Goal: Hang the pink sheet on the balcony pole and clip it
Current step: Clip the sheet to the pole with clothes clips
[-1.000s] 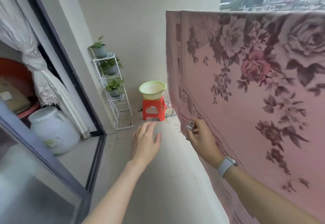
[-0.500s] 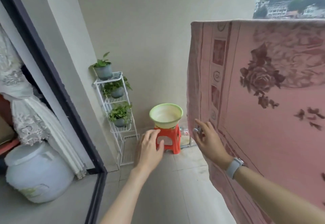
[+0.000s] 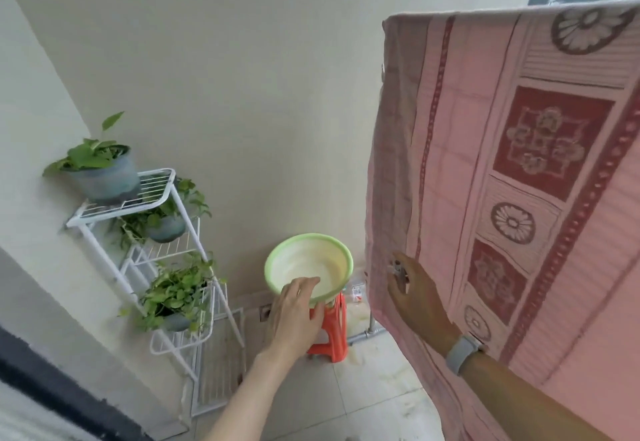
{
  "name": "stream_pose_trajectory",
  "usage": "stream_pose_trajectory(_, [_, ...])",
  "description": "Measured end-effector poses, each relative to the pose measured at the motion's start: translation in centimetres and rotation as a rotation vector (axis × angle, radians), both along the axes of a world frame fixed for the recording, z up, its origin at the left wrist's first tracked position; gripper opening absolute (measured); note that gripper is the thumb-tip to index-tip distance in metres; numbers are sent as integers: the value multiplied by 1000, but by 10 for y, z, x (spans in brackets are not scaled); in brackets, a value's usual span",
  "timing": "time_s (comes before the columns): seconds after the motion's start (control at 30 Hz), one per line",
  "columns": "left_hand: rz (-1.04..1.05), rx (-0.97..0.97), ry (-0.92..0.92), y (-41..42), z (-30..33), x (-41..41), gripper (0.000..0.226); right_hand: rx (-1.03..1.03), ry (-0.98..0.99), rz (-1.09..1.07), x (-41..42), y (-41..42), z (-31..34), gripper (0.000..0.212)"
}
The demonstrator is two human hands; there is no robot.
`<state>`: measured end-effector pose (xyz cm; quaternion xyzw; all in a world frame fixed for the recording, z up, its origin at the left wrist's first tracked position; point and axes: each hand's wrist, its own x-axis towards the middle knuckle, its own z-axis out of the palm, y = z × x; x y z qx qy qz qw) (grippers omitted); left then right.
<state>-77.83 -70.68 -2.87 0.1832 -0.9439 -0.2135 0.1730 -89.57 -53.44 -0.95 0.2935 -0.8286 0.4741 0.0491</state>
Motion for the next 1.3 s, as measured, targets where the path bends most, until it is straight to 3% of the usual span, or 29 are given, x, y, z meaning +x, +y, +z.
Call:
stream_pose_trajectory(0.27, [-102,131,-55,-105,-4,-185,38,71,-172,-16,-170,-102,-6,40])
stream_pose_trajectory(0.43, [-195,241,7,-146,-6,-295,39,81,-236,-105,-238,-140,-15,25])
stream_pose_trajectory(0.6, [-498,322,-48,-152,-24,-397,63,98,-279,-339,-276,-163,-30,6])
stream_pose_trajectory(0.7, [-577,554,-127,-157,-29,-455,75,64,-279,-480,-294,-180,-28,5])
stream_pose_trajectory(0.77, [-591,670,-97,-160,-33,-476,51,30,-282,-551,-302,-194,-24,7])
stream_pose_trajectory(0.83, [-593,566,60,-163,-36,-484,7,-11,-289,-600,-312,-208,-18,5])
stream_pose_trajectory(0.9, [-653,435,195,-168,-40,-479,23,-56,-292,-656,-320,-221,-12,6])
stream_pose_trajectory(1.03, [-978,193,438,-179,-56,-471,14,8,-337,-783,-327,-238,-12,29])
stream_pose_trajectory(1.1, [-1141,151,469,-185,-61,-478,7,62,-296,-891,-332,-241,-15,22])
stream_pose_trajectory(1.13, [-1204,154,445,-189,-62,-482,5,61,-267,-941,-334,-241,-16,13])
stream_pose_trajectory(1.2, [-1208,259,332,-196,-61,-493,9,36,-221,-1018,-336,-238,-17,24])
stream_pose_trajectory(1.3, [-962,616,79,-194,-50,-517,15,-5,-210,-1056,-331,-229,-16,21])
